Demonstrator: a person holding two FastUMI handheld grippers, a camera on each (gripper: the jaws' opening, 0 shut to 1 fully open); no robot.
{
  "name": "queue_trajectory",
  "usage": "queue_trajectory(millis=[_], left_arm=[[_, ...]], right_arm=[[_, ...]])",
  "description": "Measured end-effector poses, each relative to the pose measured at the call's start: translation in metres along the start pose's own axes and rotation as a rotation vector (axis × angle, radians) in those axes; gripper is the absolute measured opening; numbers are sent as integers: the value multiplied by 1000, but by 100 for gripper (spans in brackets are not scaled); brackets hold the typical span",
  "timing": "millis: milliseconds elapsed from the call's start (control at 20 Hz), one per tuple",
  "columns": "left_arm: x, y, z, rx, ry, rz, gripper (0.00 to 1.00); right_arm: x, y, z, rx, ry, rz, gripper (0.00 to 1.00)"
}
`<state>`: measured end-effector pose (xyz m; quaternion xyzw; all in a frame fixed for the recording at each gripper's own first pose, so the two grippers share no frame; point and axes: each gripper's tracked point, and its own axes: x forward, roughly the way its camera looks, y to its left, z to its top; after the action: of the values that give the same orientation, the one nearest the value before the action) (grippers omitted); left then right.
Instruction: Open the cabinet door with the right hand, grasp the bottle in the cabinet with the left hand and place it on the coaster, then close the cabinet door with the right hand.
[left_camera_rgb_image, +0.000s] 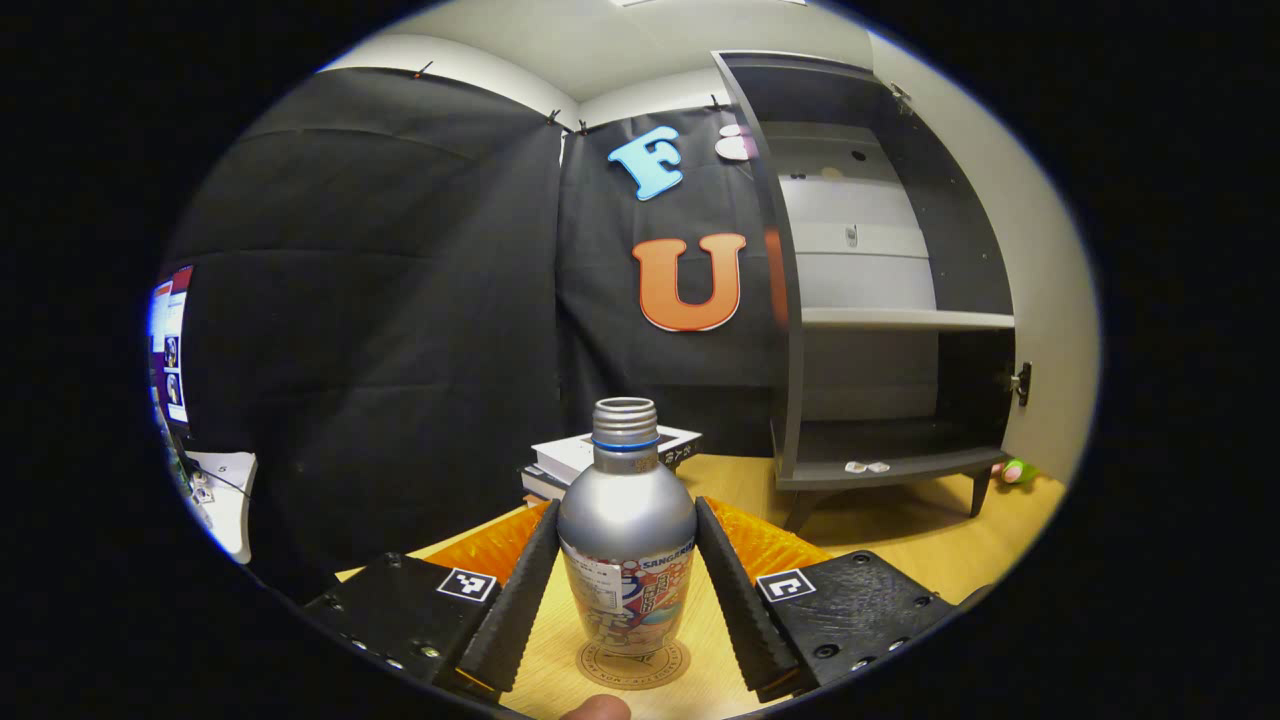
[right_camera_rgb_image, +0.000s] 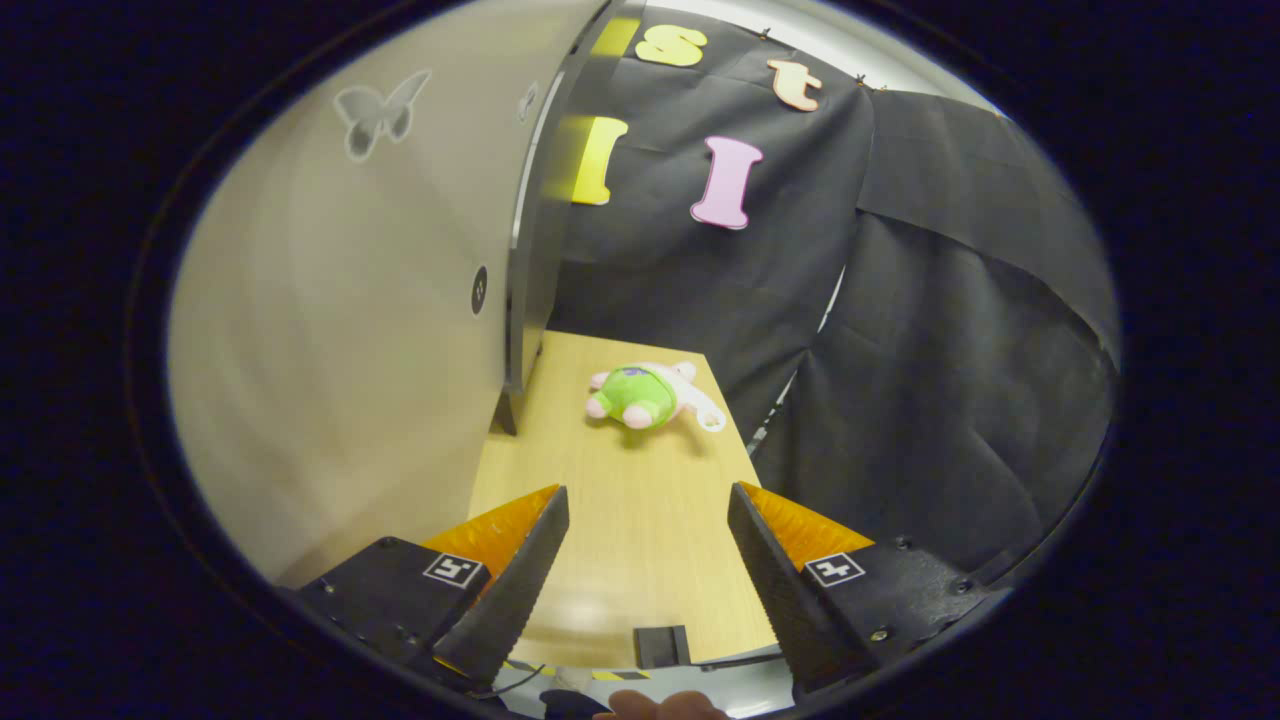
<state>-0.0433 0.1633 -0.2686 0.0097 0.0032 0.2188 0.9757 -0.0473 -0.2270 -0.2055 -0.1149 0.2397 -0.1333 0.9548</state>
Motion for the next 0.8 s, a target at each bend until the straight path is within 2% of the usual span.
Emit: queue_trajectory(millis=[250,450,800], left_arm=[[5,2,-22,-16,5,-6,79],[4,4,-29,-22,3,-3,79],[0,3,-34,-5,-14,5,82]], right_arm=[[6,-13,-21,13,65,-49,100],[11,-21,-23,31,83,-69,100],[12,-18,-21,6,85,-58,100]])
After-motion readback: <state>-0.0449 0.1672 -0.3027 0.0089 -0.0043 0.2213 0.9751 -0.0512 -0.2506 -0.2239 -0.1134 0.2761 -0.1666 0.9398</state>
